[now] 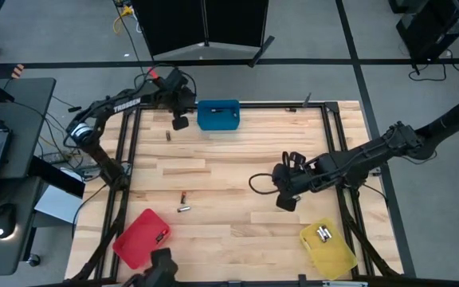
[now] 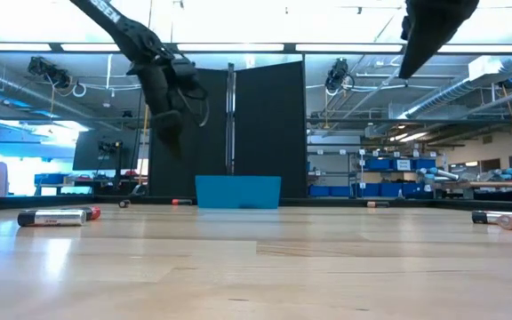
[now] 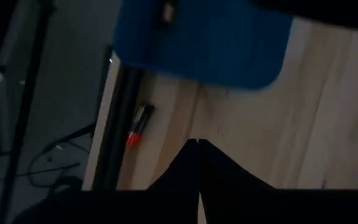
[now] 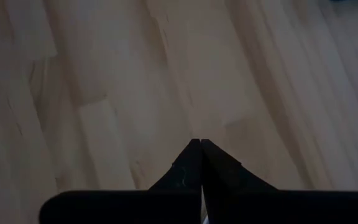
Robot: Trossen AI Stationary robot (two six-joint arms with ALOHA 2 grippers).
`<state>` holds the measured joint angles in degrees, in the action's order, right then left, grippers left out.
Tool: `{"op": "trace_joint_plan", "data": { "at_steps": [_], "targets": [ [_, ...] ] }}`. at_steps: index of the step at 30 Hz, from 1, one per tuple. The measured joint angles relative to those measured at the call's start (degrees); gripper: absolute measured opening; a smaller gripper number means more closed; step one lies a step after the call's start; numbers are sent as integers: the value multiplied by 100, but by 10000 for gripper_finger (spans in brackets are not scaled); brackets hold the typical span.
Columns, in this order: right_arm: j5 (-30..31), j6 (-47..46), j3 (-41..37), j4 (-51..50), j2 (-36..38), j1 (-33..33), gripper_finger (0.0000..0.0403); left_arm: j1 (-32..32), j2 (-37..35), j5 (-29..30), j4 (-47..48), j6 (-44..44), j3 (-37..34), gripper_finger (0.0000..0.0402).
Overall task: Sort batteries
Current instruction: Put the black-red battery into the red bin
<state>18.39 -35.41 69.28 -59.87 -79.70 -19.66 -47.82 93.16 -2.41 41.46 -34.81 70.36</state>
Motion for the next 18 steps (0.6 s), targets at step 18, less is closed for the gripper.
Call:
{"op": "trace_joint_plan", "data": {
  "at_steps": [18],
  "targets": [
    [2, 222, -2, 128, 0, 38, 10, -300, 1709, 399, 436, -1448, 921, 18]
  ]
}}
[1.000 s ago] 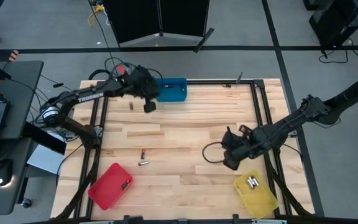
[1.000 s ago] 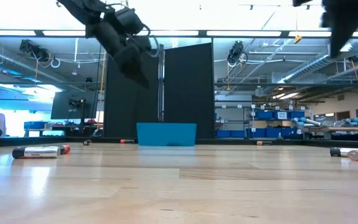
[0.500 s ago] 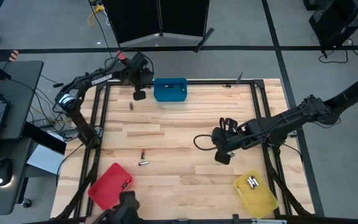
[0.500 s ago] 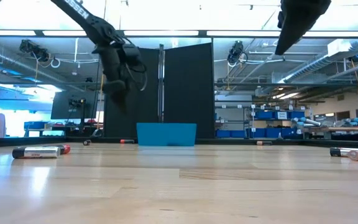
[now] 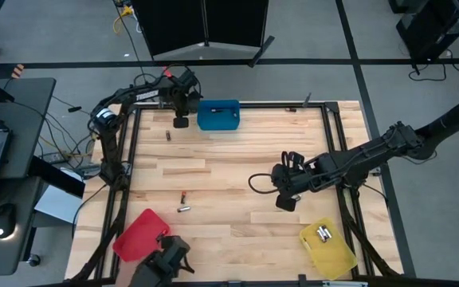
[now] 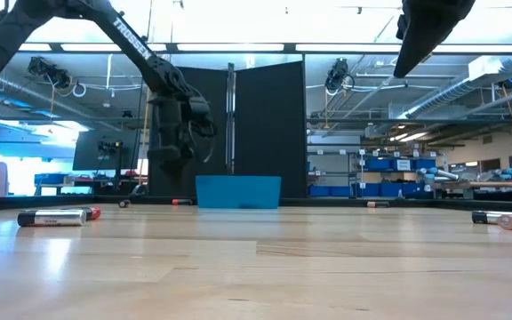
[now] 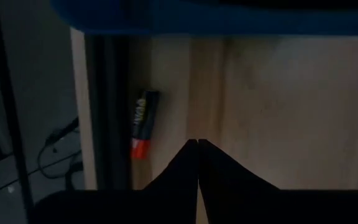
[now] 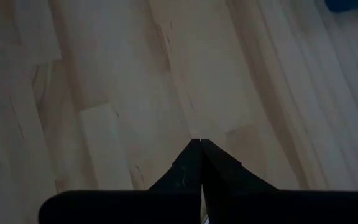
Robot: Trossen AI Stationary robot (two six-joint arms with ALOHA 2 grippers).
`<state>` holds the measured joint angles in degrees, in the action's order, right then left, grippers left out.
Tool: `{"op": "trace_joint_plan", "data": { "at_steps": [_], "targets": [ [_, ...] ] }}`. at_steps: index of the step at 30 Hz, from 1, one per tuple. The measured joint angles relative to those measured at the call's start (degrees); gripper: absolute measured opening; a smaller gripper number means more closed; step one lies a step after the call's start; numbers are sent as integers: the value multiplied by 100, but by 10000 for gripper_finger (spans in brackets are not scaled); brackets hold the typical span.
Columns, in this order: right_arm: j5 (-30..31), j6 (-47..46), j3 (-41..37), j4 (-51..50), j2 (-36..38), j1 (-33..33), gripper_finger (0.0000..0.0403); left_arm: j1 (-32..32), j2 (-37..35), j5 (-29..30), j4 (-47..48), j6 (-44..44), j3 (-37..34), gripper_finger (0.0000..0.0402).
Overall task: Sort batteries
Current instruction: Put the black-red battery into the red bin
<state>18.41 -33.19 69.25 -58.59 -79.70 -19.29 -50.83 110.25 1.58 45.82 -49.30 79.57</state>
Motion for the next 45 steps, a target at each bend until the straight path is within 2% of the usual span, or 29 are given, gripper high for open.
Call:
{"op": "trace_joint_plan", "data": {
  "at_steps": [3, 13, 17, 20, 25, 33, 38, 45],
  "targets": [
    [0, 4, 0, 0, 0, 0, 10, 4, 75, 221, -153, 30, 0, 33],
    [0, 49, -2, 0, 0, 0, 11, -5, 106, 233, -347, 309, -2, 95],
    [-2, 71, -2, -2, -2, 0, 11, -6, 119, 256, -381, 658, 5, 103],
    [-2, 81, -2, -4, -2, 0, 11, -57, 119, 309, -367, 1363, 110, 85],
    [-2, 83, -2, -14, -2, 0, 11, -104, 110, -131, -504, 2920, 122, 11],
    [0, 127, -2, -12, -2, -7, 11, -80, 110, 110, -1351, 4054, -337, 4],
    [2, 150, -2, -7, -2, -7, 11, -94, 111, 527, -1856, 4190, -503, 3],
    [17, 150, -2, 4, -2, -7, 11, -94, 294, 581, -2047, 4228, -478, 2]
  ]
}}
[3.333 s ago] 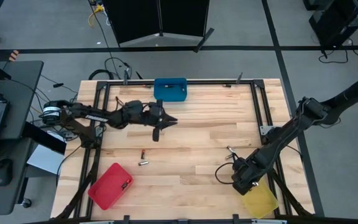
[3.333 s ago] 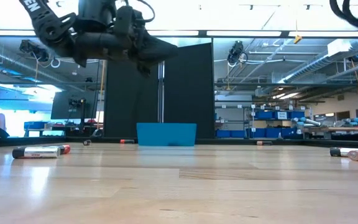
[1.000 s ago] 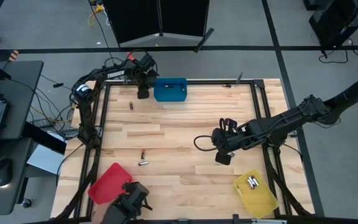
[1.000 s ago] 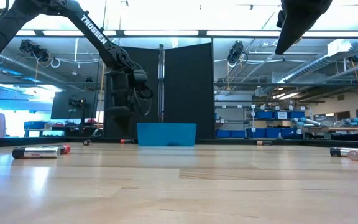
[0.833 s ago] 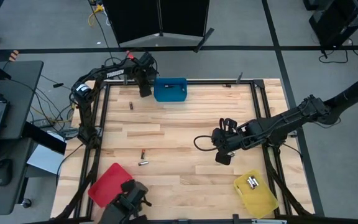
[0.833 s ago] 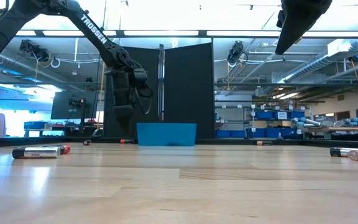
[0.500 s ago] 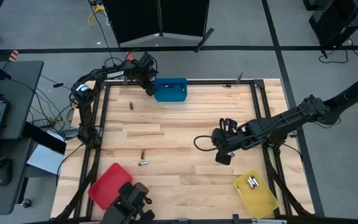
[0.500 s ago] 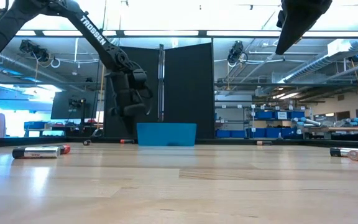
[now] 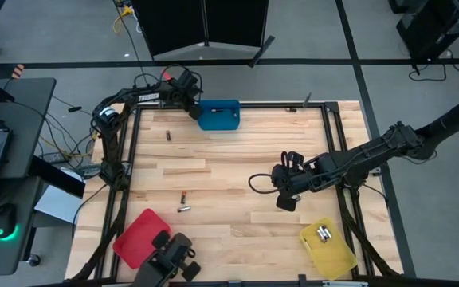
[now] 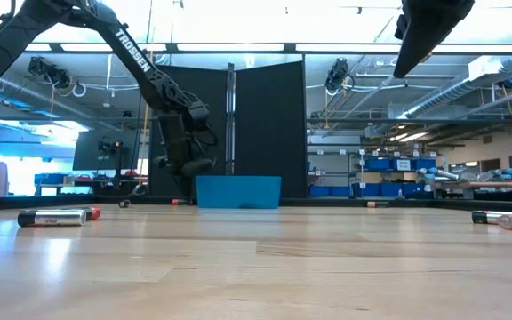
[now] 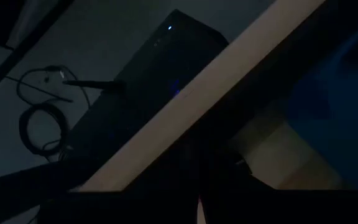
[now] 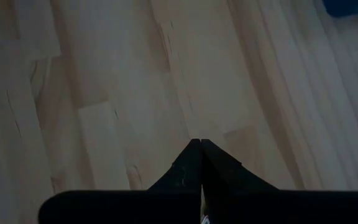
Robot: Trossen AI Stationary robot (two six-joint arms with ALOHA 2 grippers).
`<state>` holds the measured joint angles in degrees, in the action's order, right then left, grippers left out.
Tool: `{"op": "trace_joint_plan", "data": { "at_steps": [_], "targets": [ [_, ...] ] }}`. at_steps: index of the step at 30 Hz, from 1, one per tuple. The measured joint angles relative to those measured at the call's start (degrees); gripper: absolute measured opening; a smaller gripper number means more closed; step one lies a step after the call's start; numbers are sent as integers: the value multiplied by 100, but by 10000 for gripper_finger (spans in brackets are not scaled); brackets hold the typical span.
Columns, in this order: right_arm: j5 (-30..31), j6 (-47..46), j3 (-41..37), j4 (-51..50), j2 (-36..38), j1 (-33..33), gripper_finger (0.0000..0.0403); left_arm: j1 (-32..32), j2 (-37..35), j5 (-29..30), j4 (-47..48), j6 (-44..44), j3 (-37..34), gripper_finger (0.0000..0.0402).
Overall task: Sort batteries
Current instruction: Put the black-red battery into the red bin
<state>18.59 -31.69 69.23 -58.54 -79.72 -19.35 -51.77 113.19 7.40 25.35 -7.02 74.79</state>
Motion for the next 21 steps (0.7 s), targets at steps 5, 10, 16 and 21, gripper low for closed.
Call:
{"op": "trace_joint_plan", "data": {
  "at_steps": [5, 10, 16, 21],
  "targets": [
    [0, -2, 0, 0, -2, 0, 11, 36, 16, 19, -1, 20, 2, 2],
    [0, -2, 0, 0, -2, 0, 11, 46, -88, 69, 108, -2, -13, 2],
    [0, -2, 0, -2, -2, 0, 11, 55, -204, 90, 403, 105, -45, 2],
    [0, -3, 0, -2, -2, 0, 11, 55, -214, 88, 85, 128, -269, 2]
  ]
}}
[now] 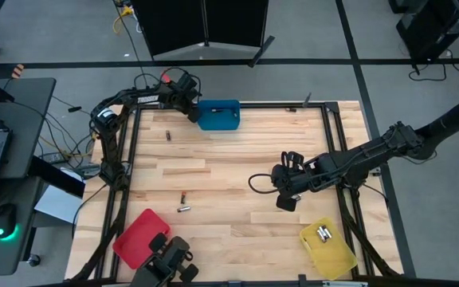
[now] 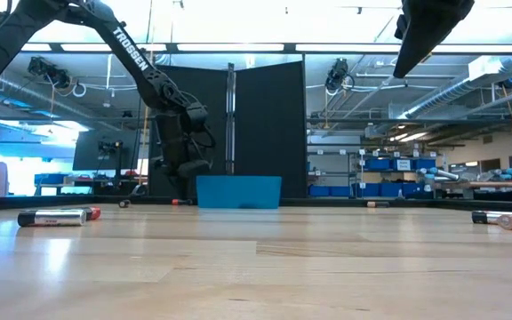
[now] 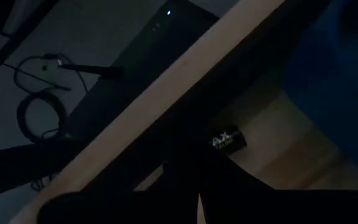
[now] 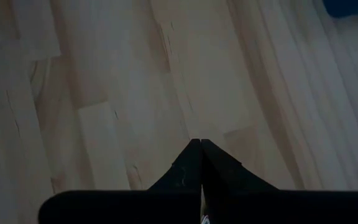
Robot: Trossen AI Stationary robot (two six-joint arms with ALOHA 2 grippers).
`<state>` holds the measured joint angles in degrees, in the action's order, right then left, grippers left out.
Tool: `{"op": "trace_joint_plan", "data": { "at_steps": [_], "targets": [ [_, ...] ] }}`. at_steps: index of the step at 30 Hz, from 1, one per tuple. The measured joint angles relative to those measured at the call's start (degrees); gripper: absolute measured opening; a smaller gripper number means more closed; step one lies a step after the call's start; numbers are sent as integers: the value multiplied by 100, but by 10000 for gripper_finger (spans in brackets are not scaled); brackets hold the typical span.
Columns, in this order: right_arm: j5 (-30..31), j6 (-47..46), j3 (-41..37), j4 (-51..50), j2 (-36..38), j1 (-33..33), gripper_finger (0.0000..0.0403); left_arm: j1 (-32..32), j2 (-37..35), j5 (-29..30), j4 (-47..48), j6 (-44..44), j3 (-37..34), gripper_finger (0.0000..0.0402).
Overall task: Sort batteries
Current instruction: Put the black-red battery into the red bin
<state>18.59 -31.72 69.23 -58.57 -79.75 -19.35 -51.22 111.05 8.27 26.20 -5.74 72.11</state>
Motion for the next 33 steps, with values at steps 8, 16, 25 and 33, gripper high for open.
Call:
{"op": "trace_joint_plan", "data": {
  "at_steps": [8, 16, 25, 33],
  "targets": [
    [0, 6, 0, 0, 0, 0, 11, -11, -36, -178, -156, 54, -287, 2],
    [0, 19, 0, 0, 0, 0, 11, 39, -257, -229, 105, -155, -318, 2],
    [-2, 41, 0, -2, 0, 0, 11, 42, -885, -269, 627, -611, -311, 2],
    [-4, 139, 0, -4, 0, 0, 11, 120, -1453, -562, 1799, -2934, -306, 6]
  ]
}}
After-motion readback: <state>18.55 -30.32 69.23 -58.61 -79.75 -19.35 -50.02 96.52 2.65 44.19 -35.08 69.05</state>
